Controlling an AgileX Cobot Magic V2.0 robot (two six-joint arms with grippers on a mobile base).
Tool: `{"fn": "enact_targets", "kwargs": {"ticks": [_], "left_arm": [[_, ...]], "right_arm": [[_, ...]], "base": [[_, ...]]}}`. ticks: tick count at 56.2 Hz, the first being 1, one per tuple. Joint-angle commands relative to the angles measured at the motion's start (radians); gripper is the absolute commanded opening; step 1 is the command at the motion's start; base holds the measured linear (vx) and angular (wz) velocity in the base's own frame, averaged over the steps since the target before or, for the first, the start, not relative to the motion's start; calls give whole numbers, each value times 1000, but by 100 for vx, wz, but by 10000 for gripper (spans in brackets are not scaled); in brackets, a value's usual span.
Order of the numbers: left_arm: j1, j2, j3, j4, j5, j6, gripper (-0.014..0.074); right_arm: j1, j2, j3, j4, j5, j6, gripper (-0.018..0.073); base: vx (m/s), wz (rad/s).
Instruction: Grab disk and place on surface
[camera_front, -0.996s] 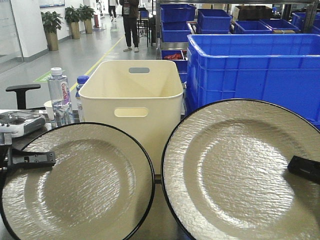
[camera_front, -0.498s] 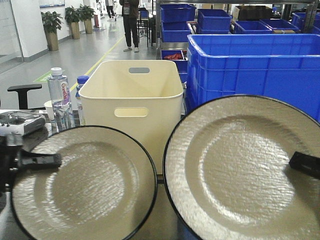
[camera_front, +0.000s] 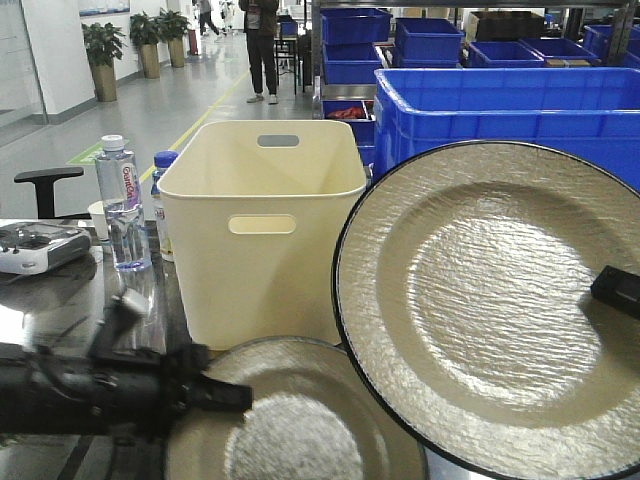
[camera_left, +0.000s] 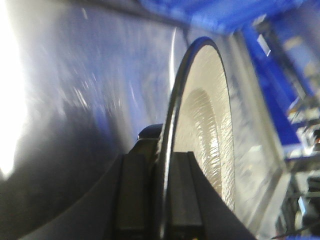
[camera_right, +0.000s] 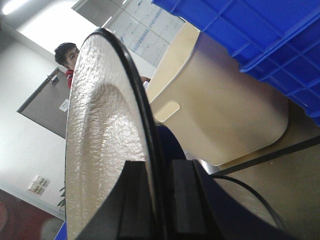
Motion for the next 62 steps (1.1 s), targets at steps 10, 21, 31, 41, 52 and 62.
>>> {"fn": "enact_targets", "kwargs": {"ticks": [10,21,31,41,52,62], "left_arm": [[5,-5,-43,-147,7,-5,-8],[5,-5,-43,-147,7,-5,-8],[5,-5,-43,-147,7,-5,-8],[5,-5,-43,-147,7,-5,-8],[5,-5,-43,-147,7,-5,-8],[5,-5,-43,-147,7,-5,-8]], "right_arm": [[-1,-8,-37,171,26,-6,-9],[-1,-8,-37,171,37,-6,-9],[-1,-8,-37,171,45,-36,-9],[45,15,-37,167,39,-42,-9],[121,62,-37,163,35,-131,-9],[182,129,-37,141,-40,-172,-9]], "base": [[0,0],[0,0],[0,0],[0,0],[0,0],[0,0]]}}
